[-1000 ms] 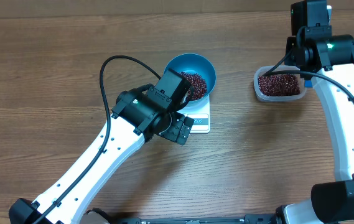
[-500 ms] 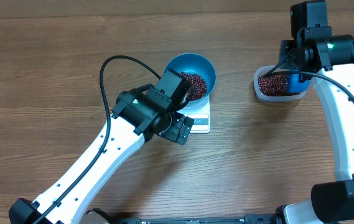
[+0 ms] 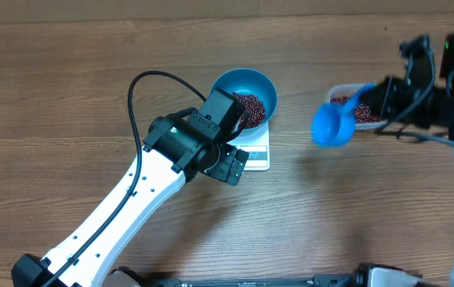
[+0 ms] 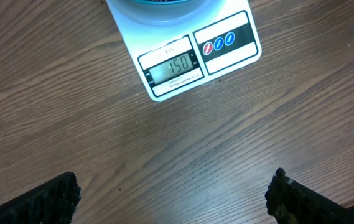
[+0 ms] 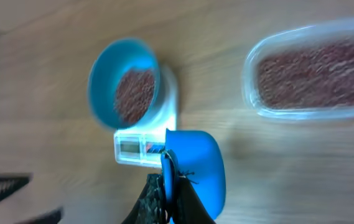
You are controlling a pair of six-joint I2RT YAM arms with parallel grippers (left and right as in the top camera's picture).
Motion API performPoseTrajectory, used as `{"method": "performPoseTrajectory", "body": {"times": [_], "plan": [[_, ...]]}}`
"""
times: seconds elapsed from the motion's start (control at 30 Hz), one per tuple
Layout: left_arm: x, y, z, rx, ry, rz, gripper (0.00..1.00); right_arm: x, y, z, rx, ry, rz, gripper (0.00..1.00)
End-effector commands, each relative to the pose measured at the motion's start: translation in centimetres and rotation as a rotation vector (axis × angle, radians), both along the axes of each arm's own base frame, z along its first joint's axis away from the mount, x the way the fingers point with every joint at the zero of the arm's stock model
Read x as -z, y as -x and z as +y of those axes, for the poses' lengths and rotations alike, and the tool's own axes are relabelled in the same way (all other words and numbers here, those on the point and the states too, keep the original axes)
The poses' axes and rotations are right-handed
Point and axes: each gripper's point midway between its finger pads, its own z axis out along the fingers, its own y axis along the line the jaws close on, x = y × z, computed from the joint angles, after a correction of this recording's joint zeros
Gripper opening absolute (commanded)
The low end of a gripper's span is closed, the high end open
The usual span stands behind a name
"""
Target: Scoop item into bowl and weigh 150g on scale
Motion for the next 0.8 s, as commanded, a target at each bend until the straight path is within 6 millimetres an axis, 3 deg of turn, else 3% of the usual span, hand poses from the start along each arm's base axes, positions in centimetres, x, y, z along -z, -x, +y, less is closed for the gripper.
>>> {"method": "performPoseTrajectory", "body": {"times": [0.0, 0.17, 0.33, 0.5, 0.6, 0.63, 0.77], "plan": [[-0.8, -0.3, -0.1, -0.008, 0.012, -0.022, 1.0, 1.9, 2.1, 2.0, -0.091, -0.205, -0.004, 0.04], [-0.7, -0.3, -0.1, -0.008, 0.012, -0.022, 1.0, 7.5, 3.8, 0.1, 0.007, -0.241, 0.093, 0.04], [-0.7, -0.3, -0.1, -0.008, 0.012, -0.022, 1.0, 11.1, 4.1, -2.1, 0.094, -0.239, 0.118, 0.04], [-0.7, -0.3, -0.1, -0.008, 0.011, -0.022, 1.0, 15.9, 5.3, -6.7, 0.308, -0.069, 0.263, 0.04], [-0.7, -0.3, -0.1, -0.008, 0.012, -0.022, 1.0, 16.4, 5.1, -6.9, 0.31, -0.068, 0.274, 0.04], [-0.7, -0.3, -0.1, -0.008, 0.012, -0.022, 0.99, 16.5, 5.0, -6.9, 0.31, -0.067, 0.273, 0.06], [-0.7, -0.3, -0.1, -0.008, 0.012, -0.022, 1.0, 17.0, 5.2, -7.8, 0.354, -0.026, 0.3, 0.42]]}}
